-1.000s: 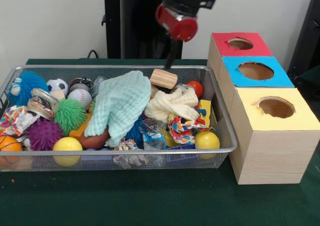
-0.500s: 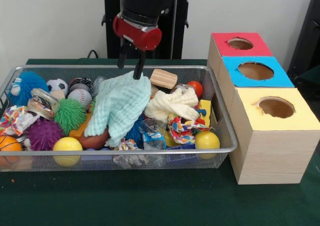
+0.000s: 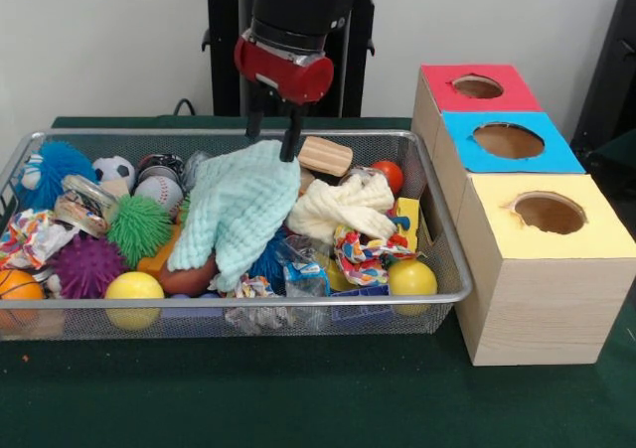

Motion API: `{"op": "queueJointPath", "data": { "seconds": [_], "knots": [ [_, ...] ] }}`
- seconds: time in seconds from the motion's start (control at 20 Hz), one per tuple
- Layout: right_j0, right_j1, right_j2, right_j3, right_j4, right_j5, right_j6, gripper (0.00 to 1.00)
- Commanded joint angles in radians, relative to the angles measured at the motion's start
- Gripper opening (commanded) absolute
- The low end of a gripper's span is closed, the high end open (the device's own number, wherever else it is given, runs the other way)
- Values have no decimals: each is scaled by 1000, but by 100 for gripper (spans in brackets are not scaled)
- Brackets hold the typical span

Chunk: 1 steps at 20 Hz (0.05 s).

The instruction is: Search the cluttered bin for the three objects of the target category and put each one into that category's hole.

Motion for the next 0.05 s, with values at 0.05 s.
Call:
{"op": "queueJointPath", "data": {
  "seconds": [0.05],
  "knots": [
    [-45, -4, 116, 47, -16, 88, -85, 100]
  ]
}}
